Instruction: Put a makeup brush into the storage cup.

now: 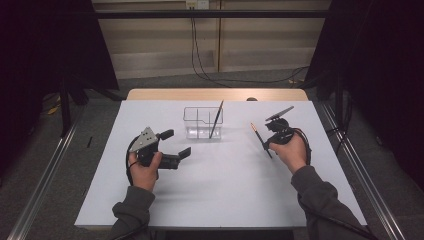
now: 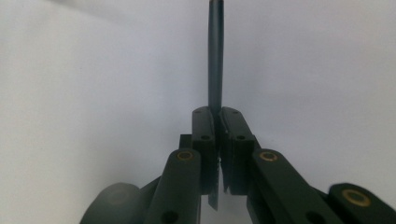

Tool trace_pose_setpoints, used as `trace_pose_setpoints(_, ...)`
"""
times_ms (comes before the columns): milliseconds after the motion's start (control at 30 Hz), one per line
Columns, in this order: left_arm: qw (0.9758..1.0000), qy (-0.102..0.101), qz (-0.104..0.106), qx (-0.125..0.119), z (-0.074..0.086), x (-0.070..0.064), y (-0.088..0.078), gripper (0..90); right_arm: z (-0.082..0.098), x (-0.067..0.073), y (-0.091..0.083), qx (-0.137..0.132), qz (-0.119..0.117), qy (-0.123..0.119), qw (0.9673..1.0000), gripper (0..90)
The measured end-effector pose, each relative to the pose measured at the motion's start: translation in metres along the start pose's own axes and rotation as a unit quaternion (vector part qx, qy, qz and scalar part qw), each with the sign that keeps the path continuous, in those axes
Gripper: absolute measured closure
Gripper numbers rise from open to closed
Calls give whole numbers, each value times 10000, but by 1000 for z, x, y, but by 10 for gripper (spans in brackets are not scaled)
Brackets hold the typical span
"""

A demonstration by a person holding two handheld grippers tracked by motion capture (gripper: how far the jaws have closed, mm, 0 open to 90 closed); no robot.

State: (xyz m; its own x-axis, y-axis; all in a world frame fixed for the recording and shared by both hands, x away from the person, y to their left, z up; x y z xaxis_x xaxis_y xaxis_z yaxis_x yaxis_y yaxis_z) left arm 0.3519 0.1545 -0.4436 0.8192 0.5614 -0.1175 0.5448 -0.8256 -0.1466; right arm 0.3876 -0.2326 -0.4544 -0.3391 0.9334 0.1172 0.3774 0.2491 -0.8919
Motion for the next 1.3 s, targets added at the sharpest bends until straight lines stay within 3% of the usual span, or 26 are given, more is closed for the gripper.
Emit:
trace_pose_setpoints(300, 10000, 11, 46, 43, 1, 0, 1, 31, 5, -6, -4, -503, -159, 157, 9985, 856)
trace_pose_setpoints(333, 9998, 95, 94, 115, 1, 1, 0, 31, 5, -6, -5, -573, -197, 172, 9980, 856)
trace_pose_setpoints(367, 10000, 11, 61, 49, 1, 0, 1, 31, 5, -6, -4, -701, -231, 104, 9972, 856)
trace_pose_setpoints(667, 10000, -29, 14, 37, 2, 0, 1, 31, 7, -3, -8, -1281, -368, 126, 9910, 856)
trace_pose_setpoints(800, 10000, -23, 4, 47, 2, 1, 1, 31, 9, 0, -11, -1625, -306, 58, 9862, 856)
trace_pose_setpoints(1000, 9999, -89, 79, 82, 3, 1, 2, 30, 9, 6, -14, -2192, -385, -64, 9749, 856)
trace_pose_setpoints(1167, 9999, -92, 72, 70, 3, 1, 2, 30, 10, 8, -18, -2501, -249, -89, 9679, 856)
trace_pose_setpoints(1300, 9998, -156, 80, 48, 3, 1, 2, 26, 12, 9, -20, -2784, -264, -149, 9600, 856)
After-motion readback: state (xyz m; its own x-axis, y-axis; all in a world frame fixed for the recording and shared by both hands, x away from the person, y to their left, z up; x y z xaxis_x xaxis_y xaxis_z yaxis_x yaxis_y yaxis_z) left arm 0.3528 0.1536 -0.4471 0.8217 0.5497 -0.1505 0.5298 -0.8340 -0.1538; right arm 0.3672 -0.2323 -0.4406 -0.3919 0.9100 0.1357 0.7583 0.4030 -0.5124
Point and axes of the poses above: each handheld gripper's, and its own axes: y roughly forward along the jaws, z roughly out of its underside, x roughly to its left, the point moved 2 cm from there along y, roughly forward along the jaws, and after that the axes turned 3 degrees about -x, right-handed, at the moved point
